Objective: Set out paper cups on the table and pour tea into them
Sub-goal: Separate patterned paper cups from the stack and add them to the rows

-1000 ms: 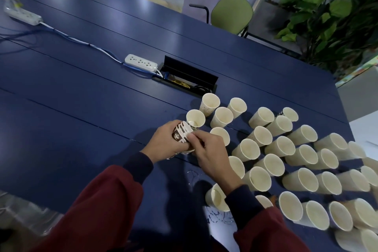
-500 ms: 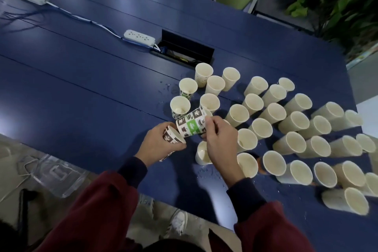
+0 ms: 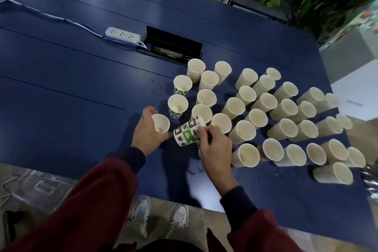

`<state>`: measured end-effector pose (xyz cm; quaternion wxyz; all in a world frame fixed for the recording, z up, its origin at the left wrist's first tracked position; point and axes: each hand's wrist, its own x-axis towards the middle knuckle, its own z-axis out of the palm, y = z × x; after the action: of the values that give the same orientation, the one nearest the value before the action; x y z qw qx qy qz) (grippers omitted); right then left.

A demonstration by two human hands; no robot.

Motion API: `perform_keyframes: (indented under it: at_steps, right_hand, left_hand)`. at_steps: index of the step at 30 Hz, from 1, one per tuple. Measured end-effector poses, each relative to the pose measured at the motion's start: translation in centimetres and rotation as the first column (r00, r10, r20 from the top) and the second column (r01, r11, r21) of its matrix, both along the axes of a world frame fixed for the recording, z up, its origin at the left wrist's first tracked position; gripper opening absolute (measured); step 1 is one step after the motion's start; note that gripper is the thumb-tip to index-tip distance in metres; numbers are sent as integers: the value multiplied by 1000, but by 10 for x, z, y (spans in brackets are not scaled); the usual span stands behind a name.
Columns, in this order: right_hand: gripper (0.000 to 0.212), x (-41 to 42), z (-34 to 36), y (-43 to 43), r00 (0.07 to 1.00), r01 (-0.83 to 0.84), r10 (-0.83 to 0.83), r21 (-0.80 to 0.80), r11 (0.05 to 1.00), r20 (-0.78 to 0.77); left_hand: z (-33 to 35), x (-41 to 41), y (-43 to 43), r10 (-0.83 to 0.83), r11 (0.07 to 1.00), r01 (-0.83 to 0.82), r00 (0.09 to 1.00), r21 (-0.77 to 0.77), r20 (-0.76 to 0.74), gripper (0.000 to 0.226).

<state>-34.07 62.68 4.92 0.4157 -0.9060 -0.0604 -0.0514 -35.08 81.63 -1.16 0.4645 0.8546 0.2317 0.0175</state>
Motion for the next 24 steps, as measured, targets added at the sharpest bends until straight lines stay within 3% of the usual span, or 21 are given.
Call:
perform_keyframes:
  at_steps: [2, 5, 7, 10, 12, 16, 19, 24]
  right_hand:
    - [22, -4, -4, 3, 1000, 15, -14, 8, 1000, -11]
    - [22, -10, -8, 10, 999, 39, -37, 54, 998, -30]
    - [22, -13, -8, 14, 998, 57, -52, 95, 994, -47]
    - [21, -20, -2, 18, 996, 55, -43, 154, 987, -84]
    - [20, -26, 2, 18, 996, 54, -42, 167, 984, -75]
    - [21, -35, 5, 6, 996, 86, -84, 129, 988, -23]
    - [22, -39, 11, -17, 976, 215, -218, 155, 964, 1]
    - [22, -44, 29, -76, 861, 447, -474, 168, 879, 186]
  left_hand:
    - [-1, -4, 5, -45, 995, 44, 999, 90, 5, 96]
    - [18, -15, 2, -26, 990, -10, 968, 141, 249, 67]
    - [34, -20, -4, -140, 988, 109, 931, 109, 336, 61]
    - [44, -21, -17, -418, 908, 400, 871, 120, 259, 74]
    - [43, -20, -27, -518, 855, 505, 829, 119, 211, 81]
    - [41, -17, -48, -520, 853, 517, 838, 68, 164, 70]
    - [35, -17, -65, -528, 848, 527, 838, 47, 139, 61]
    - [20, -28, -81, -439, 899, 434, 889, 62, 131, 65]
